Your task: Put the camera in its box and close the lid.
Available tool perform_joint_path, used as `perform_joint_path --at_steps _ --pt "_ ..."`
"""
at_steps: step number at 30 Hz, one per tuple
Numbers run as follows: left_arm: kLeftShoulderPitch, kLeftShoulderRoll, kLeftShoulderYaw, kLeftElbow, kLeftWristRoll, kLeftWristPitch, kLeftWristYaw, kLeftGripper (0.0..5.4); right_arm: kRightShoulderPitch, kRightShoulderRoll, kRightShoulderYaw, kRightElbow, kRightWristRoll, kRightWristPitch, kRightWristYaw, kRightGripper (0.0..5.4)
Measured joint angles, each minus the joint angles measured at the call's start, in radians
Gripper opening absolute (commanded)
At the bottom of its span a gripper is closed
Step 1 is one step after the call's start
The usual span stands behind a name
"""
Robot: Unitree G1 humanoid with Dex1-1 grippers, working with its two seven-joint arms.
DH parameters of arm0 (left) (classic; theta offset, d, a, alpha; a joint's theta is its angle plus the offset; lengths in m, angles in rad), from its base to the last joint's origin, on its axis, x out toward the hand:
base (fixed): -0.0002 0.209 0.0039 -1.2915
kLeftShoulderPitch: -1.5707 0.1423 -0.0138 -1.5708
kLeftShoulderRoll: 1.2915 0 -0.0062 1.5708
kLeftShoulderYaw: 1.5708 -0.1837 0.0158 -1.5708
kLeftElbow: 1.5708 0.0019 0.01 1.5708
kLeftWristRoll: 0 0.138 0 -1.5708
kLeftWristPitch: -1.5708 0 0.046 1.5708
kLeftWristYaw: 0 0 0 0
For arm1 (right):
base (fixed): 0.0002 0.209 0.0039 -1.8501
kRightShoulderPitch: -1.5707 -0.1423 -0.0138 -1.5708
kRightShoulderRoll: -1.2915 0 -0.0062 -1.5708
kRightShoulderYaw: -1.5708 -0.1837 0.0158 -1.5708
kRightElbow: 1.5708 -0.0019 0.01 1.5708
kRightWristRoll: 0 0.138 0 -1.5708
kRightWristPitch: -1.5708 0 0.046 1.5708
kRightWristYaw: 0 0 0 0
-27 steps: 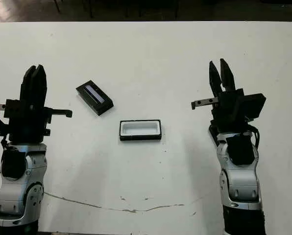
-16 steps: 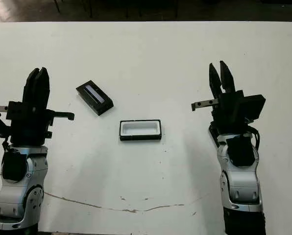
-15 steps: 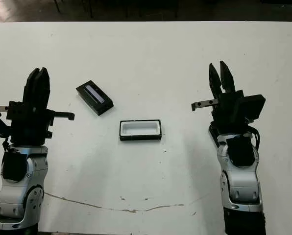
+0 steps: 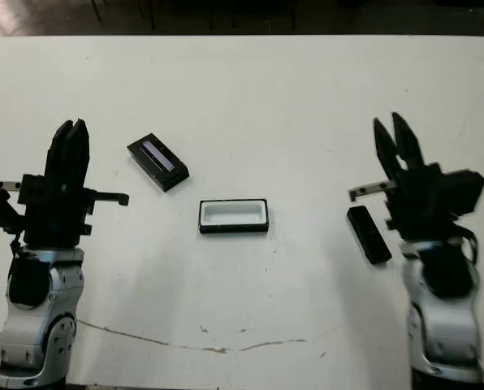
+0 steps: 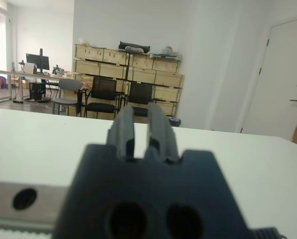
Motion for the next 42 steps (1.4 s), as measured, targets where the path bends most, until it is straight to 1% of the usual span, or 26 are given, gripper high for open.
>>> perform_joint_path --at_steps 3,9,11,13,16,20,23,25,32,35,42 --pt "0.003 0.0 0.0 0.004 -0.002 -0.011 -0.007 0.0 0.057 -0.022 -0.031 -0.043 0.016 0.016 0.017 0.01" --pt "0.012 0.0 0.0 0.008 0.006 -0.033 -0.012 0.0 0.175 -0.07 -0.062 -0.156 0.047 0.149 0.046 0.01" --pt "0.014 0.001 0.0 0.008 0.008 -0.038 -0.016 0.0 0.209 -0.085 -0.062 -0.192 0.041 0.191 0.05 0.22" --pt "0.017 0.001 0.0 0.008 0.007 -0.039 -0.02 0.0 0.24 -0.095 -0.057 -0.225 0.023 0.222 0.05 0.56" --pt "0.024 0.001 0.001 0.007 0.001 -0.039 -0.026 0.0 0.276 -0.092 -0.036 -0.247 0.018 0.256 0.05 1.22" --pt "0.03 0.001 0.003 0.007 -0.004 -0.037 -0.029 0.0 0.308 -0.085 -0.018 -0.231 0.019 0.266 0.057 2.11" --pt "0.03 0.001 0.004 0.008 -0.01 -0.037 -0.036 0.0 0.312 -0.091 -0.019 -0.216 0.037 0.312 0.072 2.77" --pt "0.03 0.001 0.004 0.009 -0.019 -0.037 -0.038 0.0 0.311 -0.099 -0.022 -0.202 0.053 0.329 0.087 3.24" --pt "0.029 0.003 0.006 0.013 -0.038 -0.034 -0.054 0.0 0.308 -0.108 -0.029 -0.168 0.055 0.34 0.102 4.71" --pt "0.029 0.005 0.01 0.016 -0.042 -0.035 -0.061 0.0 0.31 -0.11 -0.028 -0.164 0.044 0.37 0.101 5.39" --pt "0.029 0.005 0.012 0.017 -0.042 -0.037 -0.061 0.0 0.311 -0.114 -0.025 -0.151 0.023 0.418 0.101 5.39"
